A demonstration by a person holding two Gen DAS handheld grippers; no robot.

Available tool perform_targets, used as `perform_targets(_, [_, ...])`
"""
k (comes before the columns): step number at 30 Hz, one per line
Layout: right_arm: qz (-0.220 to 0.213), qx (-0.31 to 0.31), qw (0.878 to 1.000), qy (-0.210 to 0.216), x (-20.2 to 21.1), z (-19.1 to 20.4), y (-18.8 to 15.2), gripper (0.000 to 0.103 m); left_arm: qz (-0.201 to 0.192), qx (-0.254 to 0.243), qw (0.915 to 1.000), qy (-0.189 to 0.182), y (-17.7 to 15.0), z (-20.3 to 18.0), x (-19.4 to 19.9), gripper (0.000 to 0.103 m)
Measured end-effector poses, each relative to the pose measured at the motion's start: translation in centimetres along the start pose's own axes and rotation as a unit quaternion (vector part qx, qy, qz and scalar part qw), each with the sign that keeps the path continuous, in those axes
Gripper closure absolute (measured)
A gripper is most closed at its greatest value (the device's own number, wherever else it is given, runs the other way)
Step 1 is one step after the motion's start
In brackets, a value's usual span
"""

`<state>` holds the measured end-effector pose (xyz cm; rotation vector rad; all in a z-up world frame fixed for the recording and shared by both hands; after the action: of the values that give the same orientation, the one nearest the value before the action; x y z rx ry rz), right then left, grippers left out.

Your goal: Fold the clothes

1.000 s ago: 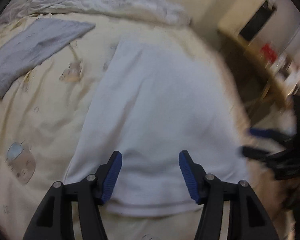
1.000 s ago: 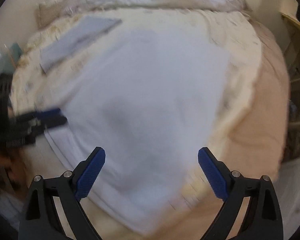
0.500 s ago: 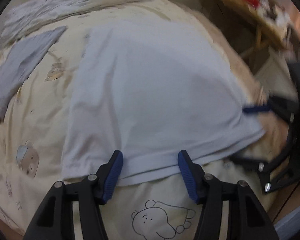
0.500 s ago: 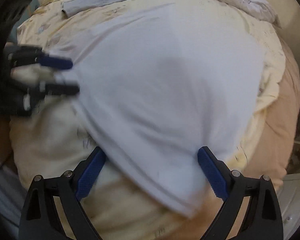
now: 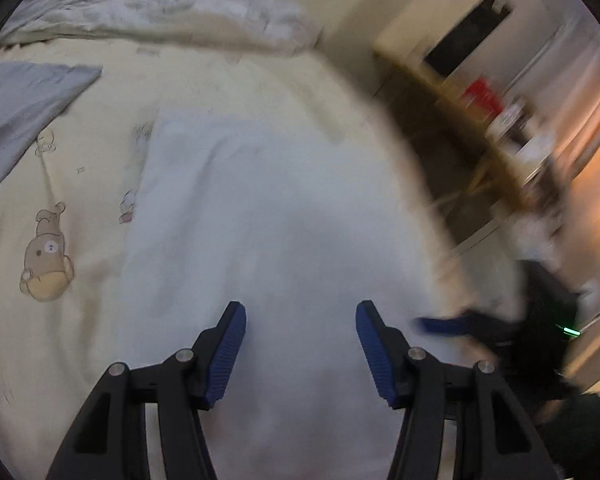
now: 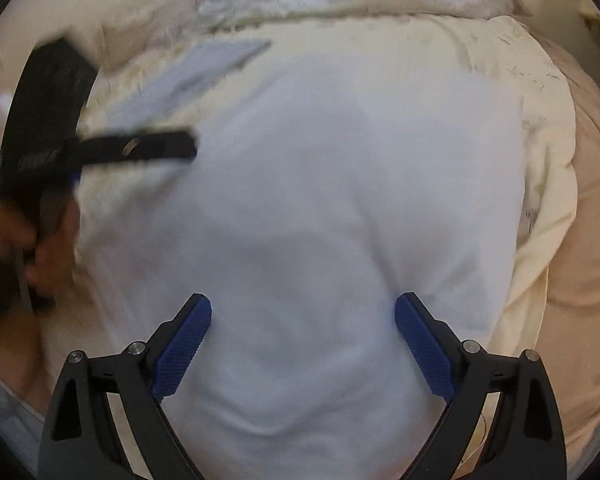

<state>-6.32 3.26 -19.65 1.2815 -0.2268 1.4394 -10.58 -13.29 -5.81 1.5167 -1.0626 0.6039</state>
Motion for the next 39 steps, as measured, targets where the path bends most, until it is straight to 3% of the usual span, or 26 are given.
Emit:
perform_targets(4, [0.021, 0.024, 0.999, -0.008, 0.0, 0.3, -1.0, 0.007, 0.04, -0.006, 0.9989, 0.022, -0.1, 3.1, -0.9, 0.077])
perform_targets(6, [0.025, 0.019, 1.0, -0.002, 0.4, -0.1, -1.5, 0.007, 0.046, 0.004, 0.9983, 0.036, 0.5, 4.5, -0.3, 0.077])
perform_targets(8, [0.023, 0.007, 1.0, 0.005, 0.7, -0.2, -1.4, 0.007, 0.024, -0.02, 0.9972, 0.067, 1.7, 4.9, 1.0, 0.071])
perform_targets(12, [-0.039, 0.001, 0.998, 0.057, 3.8, 0.0, 1.1, 0.007, -0.018, -0.07, 0.9972, -0.02, 4.9, 1.0, 2.8, 0.068])
perform_targets(15, [-0.056, 0.036, 0.996, 0.063, 5.0, -1.9, 5.5, 0.007, -0.03, -0.09, 0.993, -0.071, 7.3, -1.8, 1.5, 0.068])
perform_targets(18, [-0.054, 0.055, 0.994, 0.071, 5.4, -4.0, 8.6, 0.007, -0.024, -0.091, 0.9918, -0.086, 9.3, -3.2, -2.2, 0.068])
perform_targets(24, [-0.022, 0.054, 0.998, 0.032, 3.4, -9.4, 12.7, 0.008, -0.012, -0.077, 0.9925, -0.094, 12.3, -3.5, -6.8, 0.068])
perform_targets(28, [0.0, 0.016, 0.996, 0.084, -0.5, -11.8, 14.2, 0.008, 0.002, -0.057, 0.996, -0.069, 13.3, -0.5, -8.8, 0.068])
perform_targets(33, [0.014, 0.041, 0.999, 0.022, -0.2, -14.6, 13.7, 0.009, -0.025, -0.031, 0.9991, 0.014, 14.8, 5.9, -9.1, 0.068])
perform_targets(34, [0.026, 0.058, 0.998, -0.014, 0.2, -14.9, 13.4, 0.009, -0.022, -0.019, 0.9994, 0.02, 14.9, 7.3, -8.9, 0.068])
perform_targets(37, [0.021, 0.089, 0.995, -0.05, 1.7, -14.5, 13.5, 0.009, -0.037, -0.04, 0.9983, 0.021, 14.7, 7.9, -7.1, 0.068])
perform_targets(39, [0.001, 0.084, 0.996, -0.038, 2.6, -13.6, 14.4, 0.009, -0.053, -0.076, 0.9955, 0.018, 14.2, 6.6, -6.0, 0.068])
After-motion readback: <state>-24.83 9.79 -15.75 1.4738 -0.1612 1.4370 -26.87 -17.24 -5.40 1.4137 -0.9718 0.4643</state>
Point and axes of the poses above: each gripper's, at about its wrist camera, not at the fingertips, and x roughly against the way its jaws point, z to its left, y to its top, the point moved 7 cm from there along -x, roughly the way its jaws point, and after that the axes turned 15 degrees about y, right-handed, at the moved point
